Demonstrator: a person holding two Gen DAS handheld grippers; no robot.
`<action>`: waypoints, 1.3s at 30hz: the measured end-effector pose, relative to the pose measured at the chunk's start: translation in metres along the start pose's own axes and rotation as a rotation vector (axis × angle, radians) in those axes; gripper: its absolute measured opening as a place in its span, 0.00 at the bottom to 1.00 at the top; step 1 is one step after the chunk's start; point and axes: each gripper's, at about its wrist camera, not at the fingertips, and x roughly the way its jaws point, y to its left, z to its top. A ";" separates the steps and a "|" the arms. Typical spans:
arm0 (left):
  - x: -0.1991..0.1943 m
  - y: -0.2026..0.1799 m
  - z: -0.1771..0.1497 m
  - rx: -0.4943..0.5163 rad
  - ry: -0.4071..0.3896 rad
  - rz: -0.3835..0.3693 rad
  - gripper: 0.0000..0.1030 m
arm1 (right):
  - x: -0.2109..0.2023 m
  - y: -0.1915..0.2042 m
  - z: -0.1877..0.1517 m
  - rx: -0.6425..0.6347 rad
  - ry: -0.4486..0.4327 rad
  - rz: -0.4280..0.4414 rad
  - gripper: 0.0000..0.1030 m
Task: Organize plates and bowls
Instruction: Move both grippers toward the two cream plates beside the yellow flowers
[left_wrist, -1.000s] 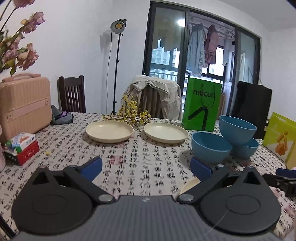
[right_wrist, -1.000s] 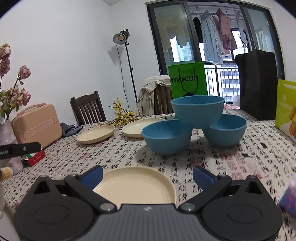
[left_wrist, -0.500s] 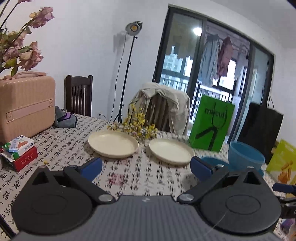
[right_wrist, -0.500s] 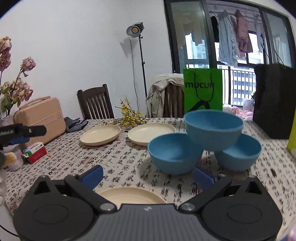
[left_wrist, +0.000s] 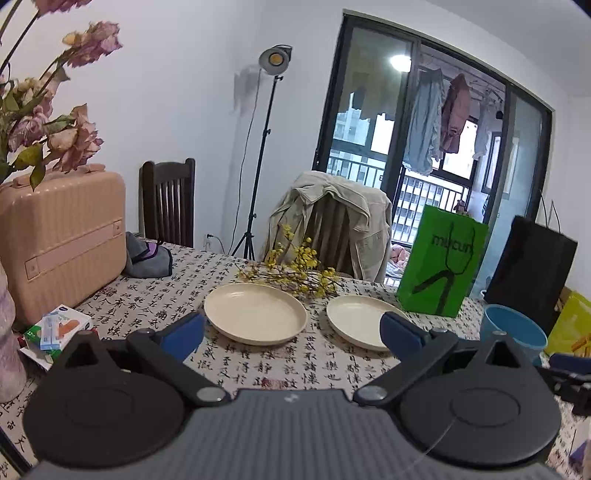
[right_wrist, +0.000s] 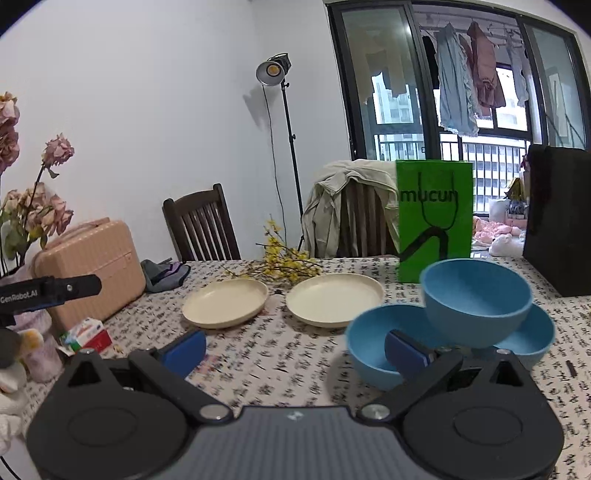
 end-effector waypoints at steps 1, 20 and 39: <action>0.002 0.005 0.004 -0.013 -0.001 0.000 1.00 | 0.004 0.004 0.003 0.006 0.005 0.004 1.00; 0.087 0.057 0.064 -0.137 0.048 0.085 1.00 | 0.128 0.063 0.053 0.121 0.077 -0.013 1.00; 0.190 0.089 0.061 -0.213 0.158 0.191 1.00 | 0.226 0.058 0.063 0.097 0.186 -0.082 1.00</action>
